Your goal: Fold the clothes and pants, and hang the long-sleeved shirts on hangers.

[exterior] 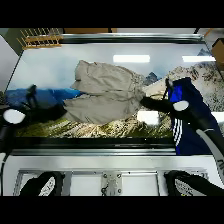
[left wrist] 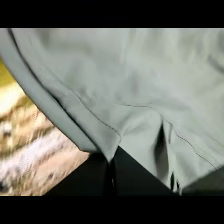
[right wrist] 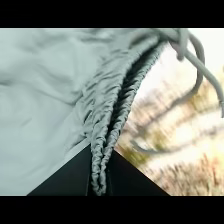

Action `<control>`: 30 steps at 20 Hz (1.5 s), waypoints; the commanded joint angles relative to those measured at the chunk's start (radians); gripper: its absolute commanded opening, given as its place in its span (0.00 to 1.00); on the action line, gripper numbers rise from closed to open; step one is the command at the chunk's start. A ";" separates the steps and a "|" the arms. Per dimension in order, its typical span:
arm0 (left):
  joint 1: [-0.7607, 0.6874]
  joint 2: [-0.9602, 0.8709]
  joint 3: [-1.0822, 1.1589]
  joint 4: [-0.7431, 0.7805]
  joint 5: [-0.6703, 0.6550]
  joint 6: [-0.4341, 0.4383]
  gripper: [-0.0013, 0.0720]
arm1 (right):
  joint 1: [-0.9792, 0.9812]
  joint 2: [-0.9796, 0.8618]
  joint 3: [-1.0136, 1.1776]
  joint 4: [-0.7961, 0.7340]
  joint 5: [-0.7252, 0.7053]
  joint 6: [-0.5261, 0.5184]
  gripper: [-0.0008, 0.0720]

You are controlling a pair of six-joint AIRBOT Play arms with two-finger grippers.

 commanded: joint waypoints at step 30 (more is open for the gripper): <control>-0.185 -0.787 1.067 -0.097 0.107 -0.030 0.02 | -0.026 -0.284 0.523 -0.314 0.469 0.652 0.05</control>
